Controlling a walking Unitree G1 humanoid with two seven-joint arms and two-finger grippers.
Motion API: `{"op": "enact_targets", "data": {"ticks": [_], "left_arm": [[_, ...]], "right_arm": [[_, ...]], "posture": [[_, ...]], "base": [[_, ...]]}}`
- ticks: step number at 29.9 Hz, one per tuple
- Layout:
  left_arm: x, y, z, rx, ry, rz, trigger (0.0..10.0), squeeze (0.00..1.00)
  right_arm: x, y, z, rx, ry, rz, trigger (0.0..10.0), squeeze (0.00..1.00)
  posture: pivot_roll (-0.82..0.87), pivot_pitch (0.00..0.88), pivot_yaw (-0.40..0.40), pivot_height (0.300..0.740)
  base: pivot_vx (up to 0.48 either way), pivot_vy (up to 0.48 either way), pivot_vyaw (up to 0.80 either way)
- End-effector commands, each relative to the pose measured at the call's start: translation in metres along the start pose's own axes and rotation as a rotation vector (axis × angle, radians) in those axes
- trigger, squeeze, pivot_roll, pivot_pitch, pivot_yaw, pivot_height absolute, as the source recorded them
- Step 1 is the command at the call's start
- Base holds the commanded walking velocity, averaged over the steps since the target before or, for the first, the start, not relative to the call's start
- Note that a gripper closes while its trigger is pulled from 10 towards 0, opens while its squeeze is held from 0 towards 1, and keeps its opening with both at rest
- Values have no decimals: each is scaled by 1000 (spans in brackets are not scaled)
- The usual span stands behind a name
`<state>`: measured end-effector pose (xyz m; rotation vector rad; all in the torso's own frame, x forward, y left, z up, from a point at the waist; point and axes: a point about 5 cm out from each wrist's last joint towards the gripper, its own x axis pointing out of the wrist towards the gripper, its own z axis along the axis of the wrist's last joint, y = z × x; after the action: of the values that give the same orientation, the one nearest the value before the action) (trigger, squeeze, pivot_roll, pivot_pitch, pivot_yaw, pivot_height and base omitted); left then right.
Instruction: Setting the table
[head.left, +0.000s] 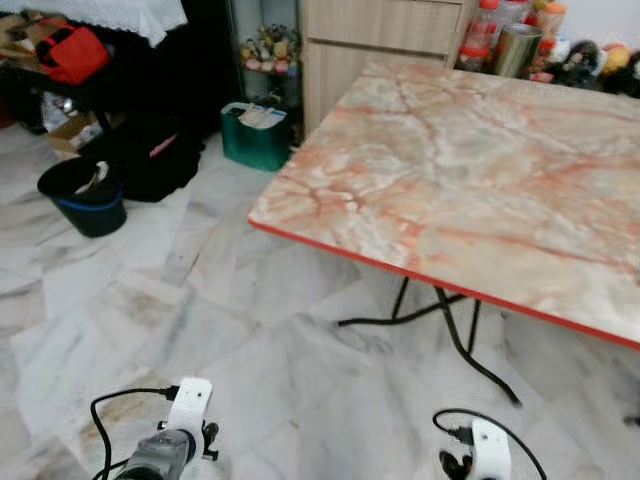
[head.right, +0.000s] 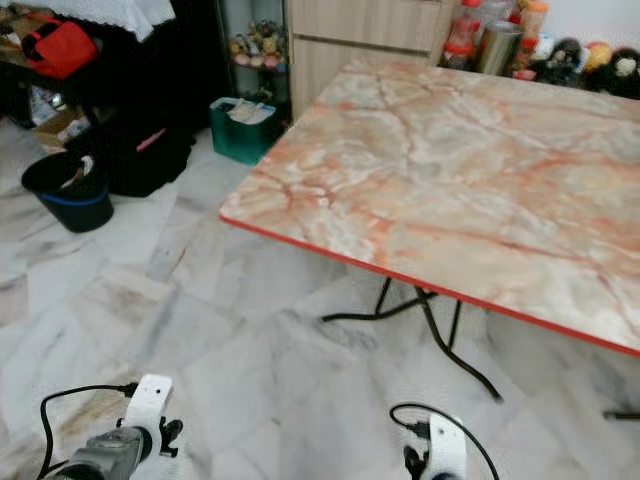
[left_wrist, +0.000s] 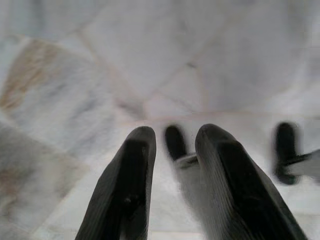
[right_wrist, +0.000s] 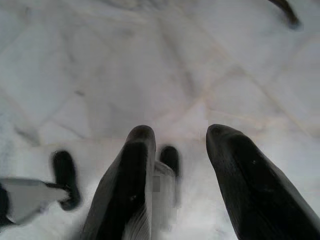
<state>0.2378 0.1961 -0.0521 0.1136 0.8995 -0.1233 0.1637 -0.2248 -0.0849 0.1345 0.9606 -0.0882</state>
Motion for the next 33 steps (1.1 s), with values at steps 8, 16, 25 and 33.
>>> {"op": "enact_targets", "data": {"ticks": [8, 16, 25, 33], "left_arm": [[-1, 5, -4, 8, 18, 11, 10000, 0], [-1, 3, -4, 8, 18, 5, 10000, 0], [-1, 4, -4, 12, 21, 6, 10000, 0], [-1, 5, -4, 13, 22, 6, 10000, 0]], "right_arm": [[0, 1, 0, 11, 0, 1, 10000, 0], [0, 0, 0, 5, 2, -2, 10000, 0], [0, 0, -1, 11, 10, -3, 10000, 0], [0, 0, -1, 13, 5, -4, 10000, 0]], "posture": [[9, 125, -23, 740], [-6, 122, -25, 740], [-3, 126, -21, 740], [-1, 130, -22, 740]], "base": [[0, -341, 0], [0, -342, 0], [0, -343, -178], [0, -341, -100]]}}
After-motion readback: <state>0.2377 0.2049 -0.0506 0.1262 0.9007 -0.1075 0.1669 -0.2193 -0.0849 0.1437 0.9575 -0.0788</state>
